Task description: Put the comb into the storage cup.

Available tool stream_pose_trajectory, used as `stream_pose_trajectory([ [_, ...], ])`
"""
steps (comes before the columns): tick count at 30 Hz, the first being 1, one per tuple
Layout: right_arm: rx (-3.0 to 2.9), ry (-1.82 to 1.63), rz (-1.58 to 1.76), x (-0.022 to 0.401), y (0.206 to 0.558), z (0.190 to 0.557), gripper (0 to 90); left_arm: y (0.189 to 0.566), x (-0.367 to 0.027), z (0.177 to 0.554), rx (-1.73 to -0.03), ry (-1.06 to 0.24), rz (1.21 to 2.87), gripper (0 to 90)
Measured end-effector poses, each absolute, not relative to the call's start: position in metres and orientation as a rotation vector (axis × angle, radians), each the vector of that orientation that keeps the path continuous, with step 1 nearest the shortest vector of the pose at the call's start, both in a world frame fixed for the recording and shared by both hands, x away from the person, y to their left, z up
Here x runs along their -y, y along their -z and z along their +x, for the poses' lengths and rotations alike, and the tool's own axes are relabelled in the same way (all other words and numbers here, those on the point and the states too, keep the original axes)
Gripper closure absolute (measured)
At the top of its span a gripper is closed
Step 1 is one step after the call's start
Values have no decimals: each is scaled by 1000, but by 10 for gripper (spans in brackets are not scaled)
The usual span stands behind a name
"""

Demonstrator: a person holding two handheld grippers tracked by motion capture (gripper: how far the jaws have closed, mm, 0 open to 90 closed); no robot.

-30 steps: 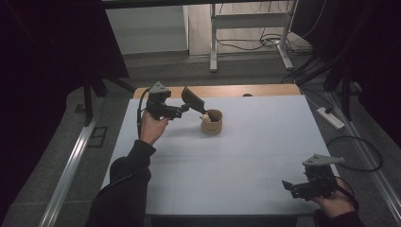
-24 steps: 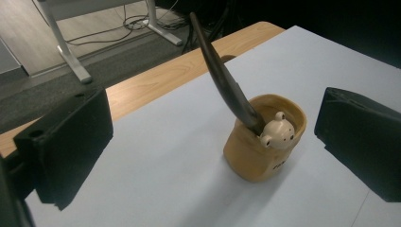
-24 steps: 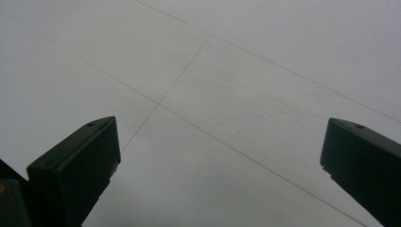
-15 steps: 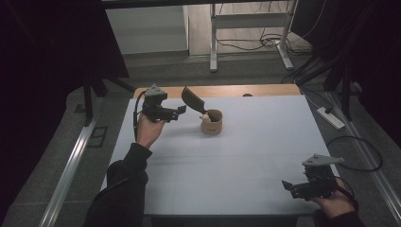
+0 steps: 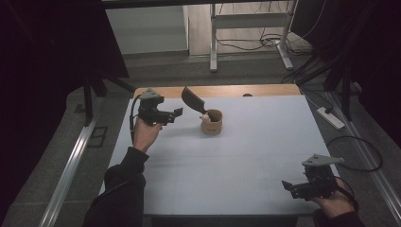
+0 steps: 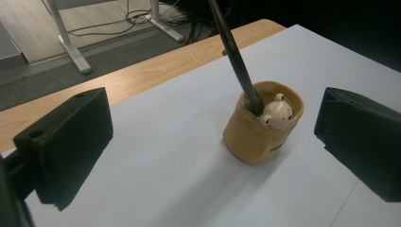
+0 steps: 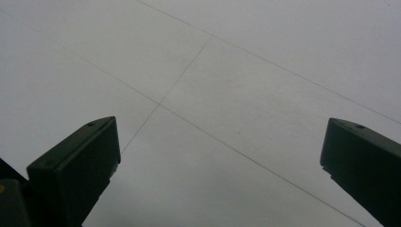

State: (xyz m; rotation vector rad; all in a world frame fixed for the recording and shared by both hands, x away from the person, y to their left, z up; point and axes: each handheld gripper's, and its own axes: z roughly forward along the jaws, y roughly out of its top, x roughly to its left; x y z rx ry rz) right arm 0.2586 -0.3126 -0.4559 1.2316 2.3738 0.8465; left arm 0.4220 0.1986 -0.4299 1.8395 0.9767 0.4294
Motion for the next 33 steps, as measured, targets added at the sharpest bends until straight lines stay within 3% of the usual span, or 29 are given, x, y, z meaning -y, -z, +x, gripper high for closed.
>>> stream_pose_trajectory([
  [33,-2334,-874,1227,314,454,256,0,447,-200,405,-1015,-410,1913,0],
])
